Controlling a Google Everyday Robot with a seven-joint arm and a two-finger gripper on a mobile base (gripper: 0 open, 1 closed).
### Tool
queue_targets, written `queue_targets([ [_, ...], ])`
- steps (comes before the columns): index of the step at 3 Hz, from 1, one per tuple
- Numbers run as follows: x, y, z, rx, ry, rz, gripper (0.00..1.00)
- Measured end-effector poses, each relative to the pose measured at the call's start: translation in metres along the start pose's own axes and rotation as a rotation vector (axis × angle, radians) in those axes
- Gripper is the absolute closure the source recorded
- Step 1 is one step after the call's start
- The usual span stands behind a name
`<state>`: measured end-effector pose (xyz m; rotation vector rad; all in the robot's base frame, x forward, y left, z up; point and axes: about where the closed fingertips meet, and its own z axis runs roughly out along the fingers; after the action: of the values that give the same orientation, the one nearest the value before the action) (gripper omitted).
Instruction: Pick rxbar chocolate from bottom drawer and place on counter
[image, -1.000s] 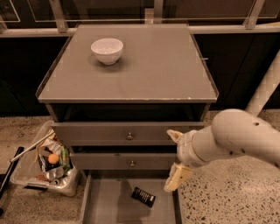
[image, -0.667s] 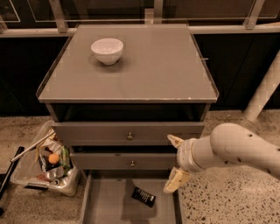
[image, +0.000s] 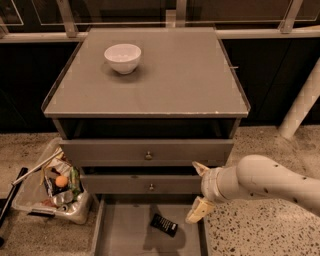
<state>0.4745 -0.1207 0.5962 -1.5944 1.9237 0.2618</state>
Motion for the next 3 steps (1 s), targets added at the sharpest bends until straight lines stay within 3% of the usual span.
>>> queue_targets([
  [1, 0.002, 0.005, 0.013, -0.019, -0.009, 0.008, 0.00],
  [2, 0.009, 0.013, 0.046, -0.034, -0.059, 0.026, 0.00],
  [3, 0.032, 0.024, 0.093, -0.061, -0.087, 0.065, 0.00],
])
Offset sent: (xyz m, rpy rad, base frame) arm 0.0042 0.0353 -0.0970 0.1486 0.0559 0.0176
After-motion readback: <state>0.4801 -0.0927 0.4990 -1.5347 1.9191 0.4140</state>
